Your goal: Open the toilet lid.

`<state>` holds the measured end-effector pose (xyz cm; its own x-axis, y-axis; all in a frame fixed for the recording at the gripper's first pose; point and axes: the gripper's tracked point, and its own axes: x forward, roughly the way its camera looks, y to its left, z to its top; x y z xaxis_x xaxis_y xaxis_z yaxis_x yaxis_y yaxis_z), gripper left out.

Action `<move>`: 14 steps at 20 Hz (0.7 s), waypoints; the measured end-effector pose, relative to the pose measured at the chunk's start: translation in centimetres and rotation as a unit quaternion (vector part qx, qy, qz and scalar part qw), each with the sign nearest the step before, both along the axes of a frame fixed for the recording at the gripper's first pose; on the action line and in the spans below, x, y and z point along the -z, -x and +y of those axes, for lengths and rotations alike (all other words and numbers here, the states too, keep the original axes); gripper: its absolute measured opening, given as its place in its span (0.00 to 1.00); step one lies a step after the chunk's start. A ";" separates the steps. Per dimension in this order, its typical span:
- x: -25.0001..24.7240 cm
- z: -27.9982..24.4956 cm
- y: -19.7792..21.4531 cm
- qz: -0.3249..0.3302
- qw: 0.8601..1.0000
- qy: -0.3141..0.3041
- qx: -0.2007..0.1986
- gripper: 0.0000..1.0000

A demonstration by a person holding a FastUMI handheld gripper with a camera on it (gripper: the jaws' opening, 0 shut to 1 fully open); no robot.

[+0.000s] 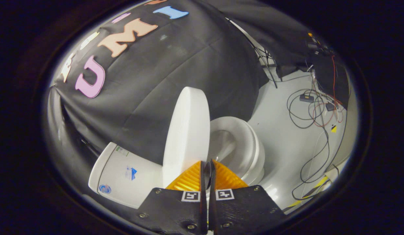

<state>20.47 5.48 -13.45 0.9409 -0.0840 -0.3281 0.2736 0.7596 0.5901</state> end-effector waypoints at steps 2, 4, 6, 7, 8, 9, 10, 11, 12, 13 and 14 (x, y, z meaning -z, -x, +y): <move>-0.5 0.5 0.1 -0.006 1.000 0.005 0.001 0.03; -0.9 1.0 0.2 -0.007 1.000 0.017 -0.002 0.03; -1.2 1.3 0.3 -0.004 1.000 0.029 -0.004 0.03; -1.4 1.4 0.3 -0.003 0.999 0.034 -0.006 0.03; -1.8 1.7 0.3 -0.004 0.999 0.037 -0.007 0.03; -2.1 1.9 0.3 -0.005 0.999 0.040 -0.009 0.03; -2.2 2.0 0.4 -0.005 0.999 0.047 -0.011 0.03; -2.3 2.2 0.4 -0.004 0.998 0.054 -0.013 0.03; -2.5 2.4 0.4 -0.002 0.998 0.062 -0.015 0.03; -2.8 2.7 0.5 0.001 0.997 0.069 -0.018 0.03; -3.2 3.0 0.5 0.000 0.997 0.071 -0.020 0.03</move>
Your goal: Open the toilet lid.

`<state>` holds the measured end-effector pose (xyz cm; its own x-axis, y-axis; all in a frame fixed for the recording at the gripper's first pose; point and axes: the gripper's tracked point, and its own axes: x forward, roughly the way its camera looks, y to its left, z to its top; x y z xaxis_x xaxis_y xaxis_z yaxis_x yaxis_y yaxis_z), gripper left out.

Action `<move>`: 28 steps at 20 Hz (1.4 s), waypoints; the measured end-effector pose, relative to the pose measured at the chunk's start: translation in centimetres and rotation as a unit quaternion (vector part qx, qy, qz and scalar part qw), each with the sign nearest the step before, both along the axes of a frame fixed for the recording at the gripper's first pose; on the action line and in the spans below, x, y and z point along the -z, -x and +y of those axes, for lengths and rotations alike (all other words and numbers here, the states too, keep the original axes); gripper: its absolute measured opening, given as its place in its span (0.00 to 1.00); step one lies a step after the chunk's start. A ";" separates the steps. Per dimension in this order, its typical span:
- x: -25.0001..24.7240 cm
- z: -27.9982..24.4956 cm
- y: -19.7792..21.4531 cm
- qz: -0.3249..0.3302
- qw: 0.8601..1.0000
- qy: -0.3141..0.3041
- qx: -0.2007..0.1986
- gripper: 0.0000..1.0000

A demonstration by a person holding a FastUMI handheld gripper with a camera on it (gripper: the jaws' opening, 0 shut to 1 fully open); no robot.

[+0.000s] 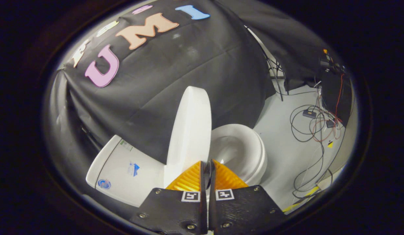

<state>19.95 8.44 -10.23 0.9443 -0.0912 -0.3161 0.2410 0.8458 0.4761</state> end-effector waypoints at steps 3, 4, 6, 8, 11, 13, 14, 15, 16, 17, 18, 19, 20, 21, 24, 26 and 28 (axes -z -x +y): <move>-0.9 0.9 0.1 -0.001 1.000 0.016 -0.003 0.03; -1.3 1.2 0.1 -0.004 1.000 0.017 -0.003 0.03; -1.9 2.0 0.2 -0.009 1.000 0.022 -0.004 0.03; -2.4 2.6 0.2 -0.012 0.999 0.031 -0.006 0.03; -3.2 3.6 0.4 -0.017 0.999 0.044 -0.010 0.03; -3.7 4.2 0.5 -0.022 0.999 0.046 -0.009 0.03; -3.8 4.6 0.6 -0.024 0.999 0.047 -0.010 0.03; -4.0 4.9 0.6 -0.025 0.998 0.049 -0.012 0.03; -4.1 5.3 0.6 -0.026 0.998 0.050 -0.014 0.03; -4.4 5.7 0.6 -0.027 0.998 0.050 -0.018 0.03; -4.6 6.2 0.7 -0.026 0.998 0.054 -0.022 0.03; -4.8 6.4 0.7 -0.026 0.998 0.059 -0.023 0.03; -4.9 6.7 0.8 -0.023 0.997 0.063 -0.025 0.03; -5.1 7.0 0.8 -0.024 0.997 0.064 -0.026 0.03; -5.7 8.1 0.7 -0.029 0.997 0.065 -0.029 0.03; -6.0 8.8 0.8 -0.030 0.997 0.062 -0.030 0.03; -6.2 9.3 0.8 -0.027 0.996 0.074 -0.030 0.03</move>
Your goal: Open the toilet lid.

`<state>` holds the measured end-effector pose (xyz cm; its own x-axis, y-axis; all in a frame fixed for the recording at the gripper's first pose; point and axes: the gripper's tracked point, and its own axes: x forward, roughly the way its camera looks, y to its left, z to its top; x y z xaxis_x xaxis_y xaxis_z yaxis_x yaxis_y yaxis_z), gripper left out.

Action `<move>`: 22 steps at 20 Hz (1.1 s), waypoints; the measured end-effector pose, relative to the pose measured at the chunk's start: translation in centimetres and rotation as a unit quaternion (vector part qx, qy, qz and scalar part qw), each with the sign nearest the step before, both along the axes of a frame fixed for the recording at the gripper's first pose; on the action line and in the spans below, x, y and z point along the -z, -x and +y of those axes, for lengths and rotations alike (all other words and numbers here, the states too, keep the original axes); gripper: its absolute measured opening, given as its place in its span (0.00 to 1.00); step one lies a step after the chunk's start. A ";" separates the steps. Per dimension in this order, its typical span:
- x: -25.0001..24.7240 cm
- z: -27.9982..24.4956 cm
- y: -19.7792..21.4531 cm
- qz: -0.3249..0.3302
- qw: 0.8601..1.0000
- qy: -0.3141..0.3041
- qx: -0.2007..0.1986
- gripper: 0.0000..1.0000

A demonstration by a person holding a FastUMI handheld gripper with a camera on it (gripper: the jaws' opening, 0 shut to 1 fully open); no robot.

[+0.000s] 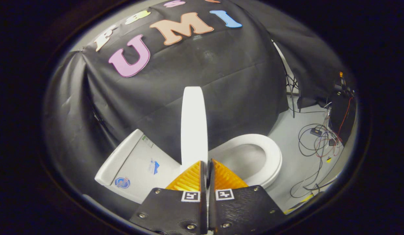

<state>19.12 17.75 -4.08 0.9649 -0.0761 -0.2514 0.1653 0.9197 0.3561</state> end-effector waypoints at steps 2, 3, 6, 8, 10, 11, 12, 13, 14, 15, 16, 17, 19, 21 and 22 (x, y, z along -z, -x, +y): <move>-0.3 0.8 0.0 0.000 1.000 0.008 -0.005 0.03; -0.6 1.2 0.0 -0.001 1.000 0.011 -0.006 0.03; -0.9 2.5 0.2 -0.005 1.000 0.021 -0.010 0.03; -1.2 3.4 0.2 -0.007 0.999 0.035 -0.014 0.03; -1.4 4.3 0.2 -0.012 0.999 0.041 -0.014 0.03; -1.6 4.7 0.2 -0.016 0.999 0.045 -0.014 0.03; -1.6 4.9 0.3 -0.017 0.999 0.047 -0.013 0.03; -1.8 5.3 0.4 -0.020 0.998 0.051 -0.013 0.03; -1.8 5.8 0.4 -0.019 0.998 0.058 -0.015 0.03; -1.9 6.3 0.4 -0.019 0.998 0.064 -0.017 0.03; -2.0 6.9 0.2 -0.020 0.997 0.069 -0.020 0.03; -2.1 7.3 0.2 -0.022 0.997 0.077 -0.022 0.03; -2.4 8.1 0.3 -0.026 0.996 0.087 -0.025 0.03; -2.4 9.1 0.3 -0.031 0.995 0.096 -0.027 0.03; -2.5 9.5 0.3 -0.035 0.994 0.104 -0.028 0.04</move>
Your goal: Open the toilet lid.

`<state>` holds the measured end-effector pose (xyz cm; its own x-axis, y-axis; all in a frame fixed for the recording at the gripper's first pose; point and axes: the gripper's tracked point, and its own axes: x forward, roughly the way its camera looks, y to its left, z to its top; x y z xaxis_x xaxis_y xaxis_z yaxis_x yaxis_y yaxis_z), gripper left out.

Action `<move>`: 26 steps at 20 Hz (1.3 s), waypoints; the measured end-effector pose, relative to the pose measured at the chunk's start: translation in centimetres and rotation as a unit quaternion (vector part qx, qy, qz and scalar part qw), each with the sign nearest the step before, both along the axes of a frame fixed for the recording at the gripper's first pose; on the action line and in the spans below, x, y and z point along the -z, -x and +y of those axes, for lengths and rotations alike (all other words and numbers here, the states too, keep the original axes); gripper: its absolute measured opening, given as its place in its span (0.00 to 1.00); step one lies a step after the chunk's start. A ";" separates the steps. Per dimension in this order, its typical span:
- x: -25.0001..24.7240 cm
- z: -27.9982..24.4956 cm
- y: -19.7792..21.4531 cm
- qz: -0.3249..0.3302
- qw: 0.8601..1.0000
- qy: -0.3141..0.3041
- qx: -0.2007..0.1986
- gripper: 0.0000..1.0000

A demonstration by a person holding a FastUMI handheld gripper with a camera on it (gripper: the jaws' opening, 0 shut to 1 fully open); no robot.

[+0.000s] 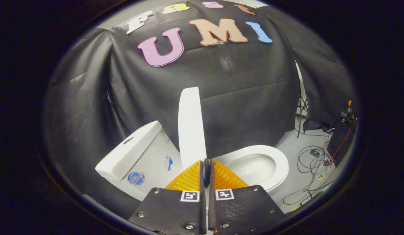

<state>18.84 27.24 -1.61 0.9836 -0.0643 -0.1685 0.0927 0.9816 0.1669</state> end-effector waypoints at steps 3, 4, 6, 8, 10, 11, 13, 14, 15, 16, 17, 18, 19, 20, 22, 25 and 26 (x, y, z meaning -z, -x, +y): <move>0.0 1.5 -0.1 -0.014 1.000 0.012 -0.011 0.05; 0.0 1.9 -0.2 -0.021 1.000 0.008 -0.014 0.06; 0.1 2.9 -0.3 -0.029 0.999 -0.003 -0.022 0.06; 0.4 3.7 -0.2 -0.036 0.999 0.000 -0.031 0.08; 0.2 4.1 -0.2 -0.045 0.998 0.015 -0.032 0.09; 0.2 4.2 -0.1 -0.049 0.998 0.015 -0.032 0.09; 0.2 4.8 -0.4 -0.052 0.998 0.013 -0.033 0.09; 0.3 5.2 -0.4 -0.051 0.998 0.017 -0.036 0.09; 0.3 5.6 -0.5 -0.051 0.998 0.025 -0.040 0.09; 0.3 6.1 -0.6 -0.048 0.997 0.036 -0.047 0.09; 0.2 6.6 -0.7 -0.047 0.997 0.043 -0.051 0.09; 0.2 6.9 -0.7 -0.046 0.996 0.052 -0.053 0.09; 0.2 7.0 -0.7 -0.046 0.996 0.053 -0.051 0.09; 0.4 7.1 -0.6 -0.046 0.997 0.050 -0.048 0.09; 0.5 7.5 -0.8 -0.046 0.997 0.044 -0.048 0.09; 0.6 8.7 -0.8 -0.045 0.996 0.046 -0.056 0.09; 0.7 9.0 -0.9 -0.045 0.996 0.048 -0.059 0.09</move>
